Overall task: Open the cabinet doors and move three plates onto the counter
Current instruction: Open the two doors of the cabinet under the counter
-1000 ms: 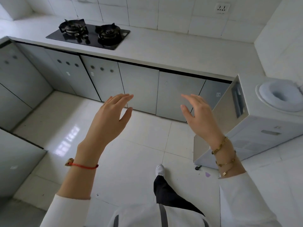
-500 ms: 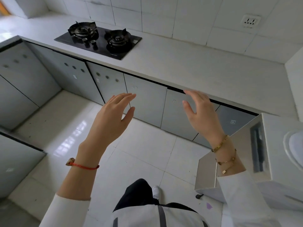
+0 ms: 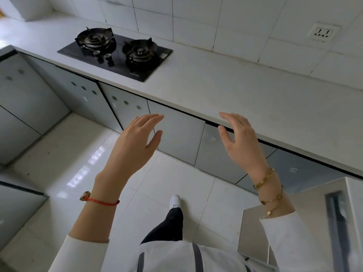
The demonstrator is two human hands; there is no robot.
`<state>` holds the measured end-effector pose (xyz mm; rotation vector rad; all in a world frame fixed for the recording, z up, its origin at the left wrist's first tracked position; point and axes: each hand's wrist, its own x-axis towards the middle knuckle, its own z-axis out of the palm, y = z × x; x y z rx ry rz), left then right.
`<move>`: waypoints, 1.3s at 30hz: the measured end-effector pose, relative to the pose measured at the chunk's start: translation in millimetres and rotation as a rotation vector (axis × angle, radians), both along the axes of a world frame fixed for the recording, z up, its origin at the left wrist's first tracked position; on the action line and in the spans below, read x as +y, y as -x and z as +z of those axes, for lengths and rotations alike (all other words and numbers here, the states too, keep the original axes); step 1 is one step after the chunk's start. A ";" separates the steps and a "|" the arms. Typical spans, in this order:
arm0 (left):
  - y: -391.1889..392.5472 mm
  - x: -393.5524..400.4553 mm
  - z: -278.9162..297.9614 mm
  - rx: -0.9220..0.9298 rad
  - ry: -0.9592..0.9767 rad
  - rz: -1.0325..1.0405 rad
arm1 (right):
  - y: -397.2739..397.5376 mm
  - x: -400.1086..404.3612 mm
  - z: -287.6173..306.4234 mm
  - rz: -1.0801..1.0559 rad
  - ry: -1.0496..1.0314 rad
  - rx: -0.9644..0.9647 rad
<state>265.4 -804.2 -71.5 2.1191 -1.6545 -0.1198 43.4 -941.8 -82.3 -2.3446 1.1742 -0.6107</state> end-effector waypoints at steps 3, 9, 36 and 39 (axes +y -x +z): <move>-23.6 -33.8 -2.7 -0.012 -0.013 -0.009 | -21.5 -29.6 -0.2 -0.010 -0.019 -0.013; -62.1 -87.1 -1.0 -0.007 -0.013 -0.028 | -62.4 -77.5 2.2 -0.025 -0.003 -0.007; -67.4 -179.3 -29.5 0.045 -0.073 0.080 | -74.2 -175.5 -30.1 0.054 -0.061 0.009; -60.8 -183.1 -40.2 0.051 -0.072 0.100 | -68.4 -183.7 -39.9 0.063 -0.058 0.013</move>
